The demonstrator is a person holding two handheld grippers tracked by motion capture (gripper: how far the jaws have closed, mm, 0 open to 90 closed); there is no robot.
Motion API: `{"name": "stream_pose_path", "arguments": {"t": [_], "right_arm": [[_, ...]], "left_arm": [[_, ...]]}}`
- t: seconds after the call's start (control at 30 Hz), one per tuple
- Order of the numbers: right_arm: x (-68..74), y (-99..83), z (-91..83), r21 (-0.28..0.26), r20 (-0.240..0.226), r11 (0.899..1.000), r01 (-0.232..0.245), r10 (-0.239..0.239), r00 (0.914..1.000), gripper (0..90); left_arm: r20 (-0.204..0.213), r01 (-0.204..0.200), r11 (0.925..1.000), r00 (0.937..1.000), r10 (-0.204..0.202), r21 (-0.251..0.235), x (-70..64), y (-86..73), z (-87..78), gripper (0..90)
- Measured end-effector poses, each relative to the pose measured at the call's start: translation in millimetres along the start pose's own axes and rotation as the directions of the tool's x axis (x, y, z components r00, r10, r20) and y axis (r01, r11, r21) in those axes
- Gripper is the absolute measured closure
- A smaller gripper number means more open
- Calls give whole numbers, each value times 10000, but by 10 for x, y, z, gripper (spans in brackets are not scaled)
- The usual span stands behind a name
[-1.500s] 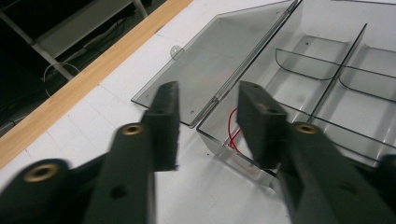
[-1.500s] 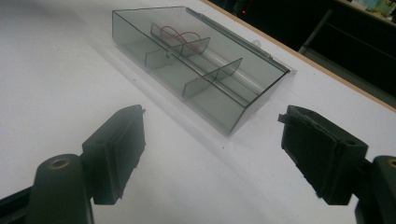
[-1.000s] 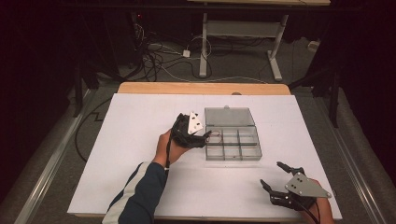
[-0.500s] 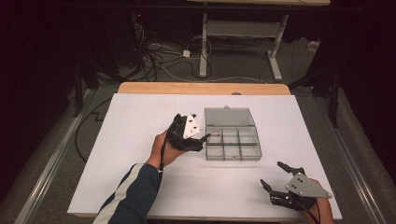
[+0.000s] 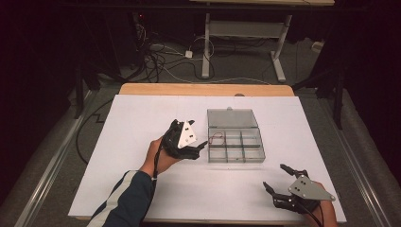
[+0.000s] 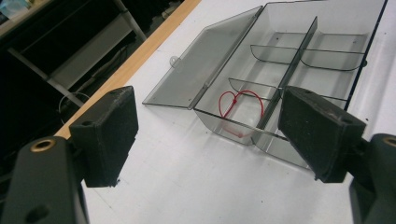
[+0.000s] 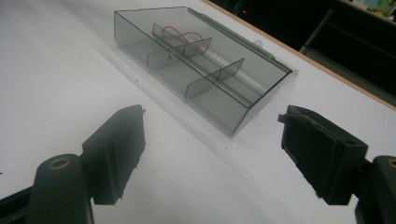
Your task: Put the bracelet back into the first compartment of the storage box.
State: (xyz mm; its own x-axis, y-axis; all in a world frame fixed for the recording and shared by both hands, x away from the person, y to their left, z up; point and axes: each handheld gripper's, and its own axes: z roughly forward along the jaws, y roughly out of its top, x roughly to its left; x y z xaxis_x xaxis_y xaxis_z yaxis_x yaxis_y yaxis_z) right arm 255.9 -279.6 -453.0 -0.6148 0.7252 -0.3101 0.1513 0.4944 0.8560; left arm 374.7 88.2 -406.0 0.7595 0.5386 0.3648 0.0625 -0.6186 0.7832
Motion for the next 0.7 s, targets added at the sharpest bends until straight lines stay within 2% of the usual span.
{"name": "stream_pose_path", "arguments": {"t": [0.17, 0.7], "right_arm": [[6, 2, -3, 12, -45, 10000, 27, -27, 10000, 218], [12, -3, 7, 35, -58, 10000, 20, -20, 10000, 218]], "left_arm": [[53, -2, 9995, 10000, 4, -306, -19, 1, -83, 192], [9, -398, 9971, 9992, 399, -653, -143, -50, -278, 192]]}}
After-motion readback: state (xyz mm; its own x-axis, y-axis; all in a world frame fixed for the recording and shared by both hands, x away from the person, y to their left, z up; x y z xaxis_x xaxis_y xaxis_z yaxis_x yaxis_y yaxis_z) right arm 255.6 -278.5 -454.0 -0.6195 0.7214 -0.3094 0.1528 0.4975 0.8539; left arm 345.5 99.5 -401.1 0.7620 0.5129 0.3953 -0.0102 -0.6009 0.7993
